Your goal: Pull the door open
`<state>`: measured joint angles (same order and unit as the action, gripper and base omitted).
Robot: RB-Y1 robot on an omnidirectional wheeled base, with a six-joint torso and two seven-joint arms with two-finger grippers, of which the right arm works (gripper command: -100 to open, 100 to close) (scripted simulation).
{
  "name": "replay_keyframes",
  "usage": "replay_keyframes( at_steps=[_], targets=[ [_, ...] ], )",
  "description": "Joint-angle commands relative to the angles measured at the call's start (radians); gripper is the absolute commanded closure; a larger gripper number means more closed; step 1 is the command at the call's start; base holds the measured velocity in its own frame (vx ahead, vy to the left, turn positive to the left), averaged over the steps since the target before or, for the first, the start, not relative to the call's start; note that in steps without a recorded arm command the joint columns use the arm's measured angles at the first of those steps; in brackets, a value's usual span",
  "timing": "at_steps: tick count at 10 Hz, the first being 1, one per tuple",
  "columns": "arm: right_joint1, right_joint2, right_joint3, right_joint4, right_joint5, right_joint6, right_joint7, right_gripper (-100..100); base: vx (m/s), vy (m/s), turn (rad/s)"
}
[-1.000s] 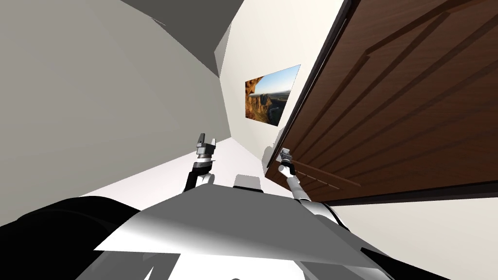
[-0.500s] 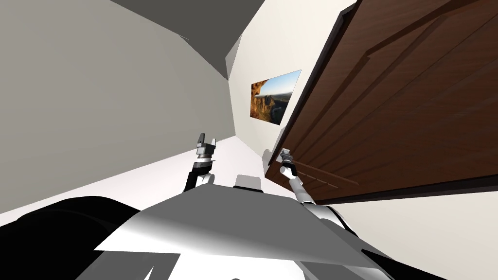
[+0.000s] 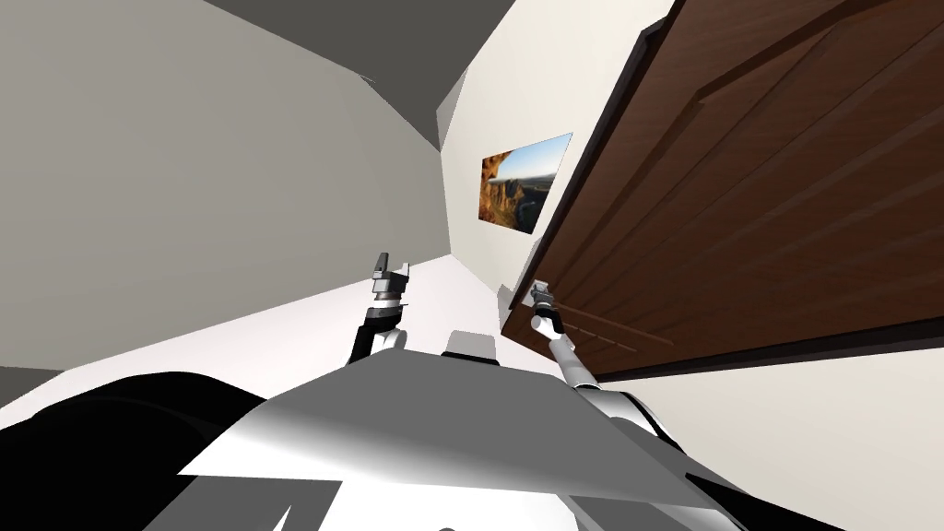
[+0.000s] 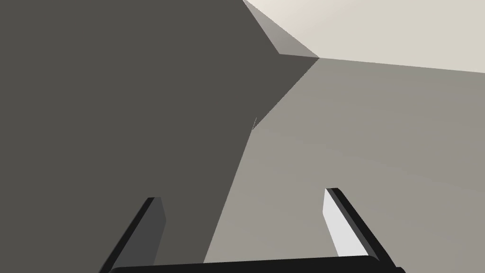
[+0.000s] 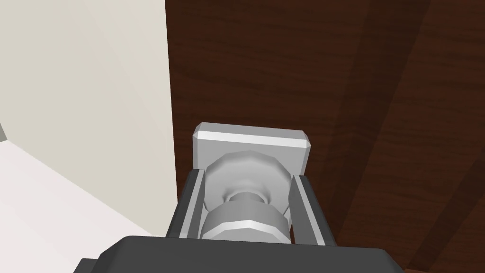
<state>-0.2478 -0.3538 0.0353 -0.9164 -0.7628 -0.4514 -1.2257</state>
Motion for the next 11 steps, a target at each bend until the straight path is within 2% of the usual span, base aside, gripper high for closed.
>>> replay_keyframes(
  at_steps=[1,7,8,11],
  targets=[
    [0.012,-0.004,0.026,0.004,0.004,0.003,-0.022,100,-0.217,-0.060,0.101],
    [0.032,-0.027,0.084,-0.021,0.015,0.010,-0.070,100,-0.201,-0.057,0.092],
    [0.019,-0.029,0.077,-0.018,0.015,0.002,-0.065,100,-0.092,-0.016,0.028],
    [0.032,-0.047,0.117,-0.036,0.021,0.002,-0.096,100,-0.187,-0.060,0.090]
  ],
)
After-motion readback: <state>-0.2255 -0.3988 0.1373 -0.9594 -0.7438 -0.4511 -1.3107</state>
